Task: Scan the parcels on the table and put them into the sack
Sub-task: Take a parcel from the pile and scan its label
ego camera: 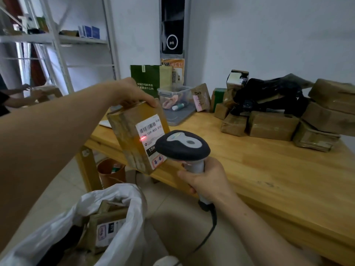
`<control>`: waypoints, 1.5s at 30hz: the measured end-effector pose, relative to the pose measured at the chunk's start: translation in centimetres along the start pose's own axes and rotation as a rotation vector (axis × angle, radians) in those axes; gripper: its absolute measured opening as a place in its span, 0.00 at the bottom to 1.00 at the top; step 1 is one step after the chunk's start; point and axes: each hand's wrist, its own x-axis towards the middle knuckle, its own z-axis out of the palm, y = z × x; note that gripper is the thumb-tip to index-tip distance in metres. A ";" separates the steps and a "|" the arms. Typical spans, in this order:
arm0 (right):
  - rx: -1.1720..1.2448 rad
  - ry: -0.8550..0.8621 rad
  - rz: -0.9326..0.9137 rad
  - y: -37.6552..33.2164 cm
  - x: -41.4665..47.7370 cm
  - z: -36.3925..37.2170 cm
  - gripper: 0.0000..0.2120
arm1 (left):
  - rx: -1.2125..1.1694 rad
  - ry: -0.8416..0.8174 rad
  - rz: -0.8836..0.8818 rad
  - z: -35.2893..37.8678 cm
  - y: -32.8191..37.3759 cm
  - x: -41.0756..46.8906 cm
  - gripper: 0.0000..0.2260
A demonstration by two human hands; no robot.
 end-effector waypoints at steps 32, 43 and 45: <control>-0.061 -0.075 -0.095 -1.0 -0.2 2.8 0.13 | -0.136 0.012 -0.106 -0.8 -5.3 0.2 0.34; 0.521 0.015 0.184 1.3 1.9 5.9 0.09 | -0.376 -0.100 -0.227 -1.0 -10.9 -3.0 0.37; 0.660 0.054 0.331 2.9 2.8 6.9 0.13 | -0.488 -0.130 -0.307 -0.3 -13.6 -4.5 0.34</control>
